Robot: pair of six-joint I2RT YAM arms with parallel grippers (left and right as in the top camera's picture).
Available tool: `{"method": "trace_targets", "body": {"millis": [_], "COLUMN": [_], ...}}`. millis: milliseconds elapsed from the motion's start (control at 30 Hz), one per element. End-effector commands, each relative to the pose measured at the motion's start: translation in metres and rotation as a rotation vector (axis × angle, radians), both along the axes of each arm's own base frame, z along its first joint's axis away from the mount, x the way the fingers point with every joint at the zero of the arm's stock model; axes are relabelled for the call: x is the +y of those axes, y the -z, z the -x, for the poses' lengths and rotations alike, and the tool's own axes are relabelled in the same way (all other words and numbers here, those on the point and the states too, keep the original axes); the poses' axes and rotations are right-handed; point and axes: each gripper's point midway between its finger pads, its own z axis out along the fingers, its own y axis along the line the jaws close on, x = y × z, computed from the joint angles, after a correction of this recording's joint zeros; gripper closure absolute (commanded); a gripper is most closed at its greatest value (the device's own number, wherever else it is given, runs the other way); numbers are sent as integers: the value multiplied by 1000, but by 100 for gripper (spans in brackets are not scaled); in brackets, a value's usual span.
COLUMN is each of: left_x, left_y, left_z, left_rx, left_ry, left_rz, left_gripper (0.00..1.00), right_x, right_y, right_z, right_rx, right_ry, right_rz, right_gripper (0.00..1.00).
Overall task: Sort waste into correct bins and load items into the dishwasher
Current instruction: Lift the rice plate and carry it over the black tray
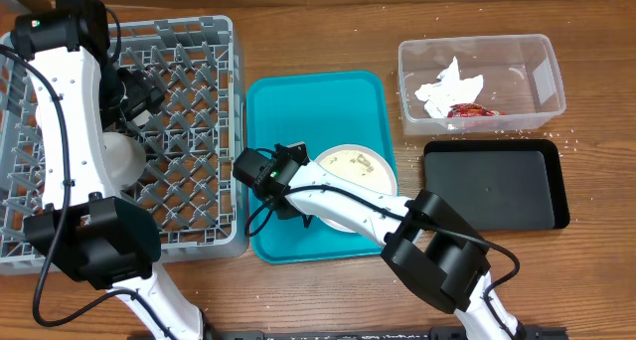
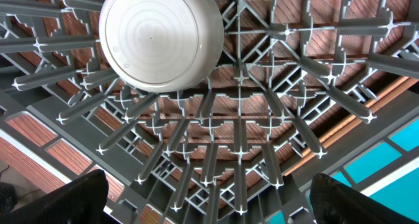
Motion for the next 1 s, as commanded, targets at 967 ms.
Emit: {"method": "trace_targets", "body": {"millis": [967], "left_x": [-1], "left_y": [-13], "left_z": [0], "left_rx": [-44], "left_ry": [-5], "left_rz": [-5], "left_gripper": [0], "right_x": [5], "right_y": [-53], "right_z": [-33], "right_rx": [-159], "right_ry": [-44], "right_rz": [65], "right_gripper": [96]}}
